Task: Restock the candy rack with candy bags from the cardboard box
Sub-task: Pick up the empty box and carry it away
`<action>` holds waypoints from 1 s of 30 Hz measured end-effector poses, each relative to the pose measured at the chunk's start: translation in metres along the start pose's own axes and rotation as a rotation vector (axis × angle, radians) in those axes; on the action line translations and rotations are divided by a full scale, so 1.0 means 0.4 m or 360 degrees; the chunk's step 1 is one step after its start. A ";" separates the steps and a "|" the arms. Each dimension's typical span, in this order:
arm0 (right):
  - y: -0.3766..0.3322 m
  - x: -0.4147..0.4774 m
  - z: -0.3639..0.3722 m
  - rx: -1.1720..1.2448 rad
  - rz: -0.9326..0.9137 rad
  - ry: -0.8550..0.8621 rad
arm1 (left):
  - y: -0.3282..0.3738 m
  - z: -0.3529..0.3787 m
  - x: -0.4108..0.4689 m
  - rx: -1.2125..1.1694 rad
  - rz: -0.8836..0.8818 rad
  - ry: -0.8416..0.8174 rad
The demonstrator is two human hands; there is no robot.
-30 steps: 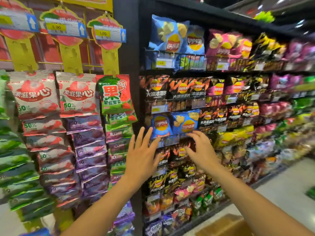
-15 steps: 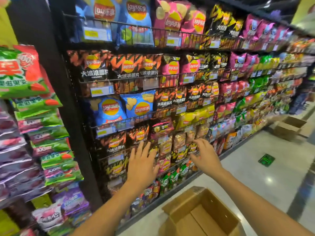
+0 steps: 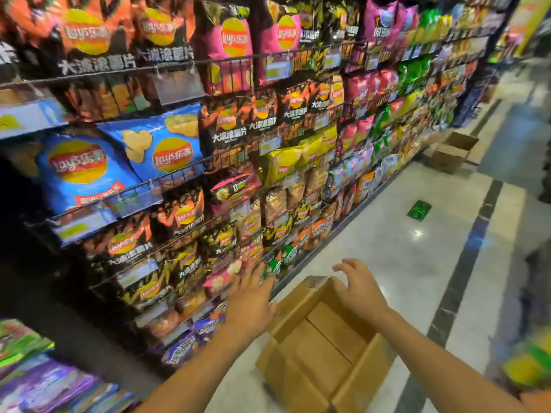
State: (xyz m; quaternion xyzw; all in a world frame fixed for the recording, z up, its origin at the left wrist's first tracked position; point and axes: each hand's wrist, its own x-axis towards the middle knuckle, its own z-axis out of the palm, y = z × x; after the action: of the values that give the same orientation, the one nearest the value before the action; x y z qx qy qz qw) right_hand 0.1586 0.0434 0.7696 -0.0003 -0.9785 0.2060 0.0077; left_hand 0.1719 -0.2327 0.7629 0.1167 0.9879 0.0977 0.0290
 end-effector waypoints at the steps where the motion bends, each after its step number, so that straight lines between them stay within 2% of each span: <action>1: 0.019 0.004 0.020 -0.0005 0.0036 -0.0030 | -0.003 0.023 0.020 0.0001 0.0030 -0.0044; 13: 0.297 0.017 0.302 -0.0093 0.0387 -0.0428 | 0.057 0.381 0.157 0.0004 0.0274 -0.0483; 19: 0.508 -0.026 0.487 -0.0103 0.0465 -0.0778 | 0.154 0.645 0.152 -0.0033 0.0239 -0.0769; 24: 0.719 -0.041 0.670 -0.0201 0.0408 -0.1023 | 0.241 0.905 0.147 -0.0089 0.0254 -0.0777; 30: 0.943 -0.017 0.897 -0.0400 0.0165 -0.1098 | 0.317 1.266 0.154 -0.0084 0.0147 -0.0940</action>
State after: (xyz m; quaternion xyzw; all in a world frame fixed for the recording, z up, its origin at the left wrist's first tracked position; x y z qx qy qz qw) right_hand 0.1587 0.2439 0.2890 0.0187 -0.9399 0.0722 -0.3332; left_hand 0.1811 -0.0030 0.2902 0.1841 0.9275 0.0863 0.3136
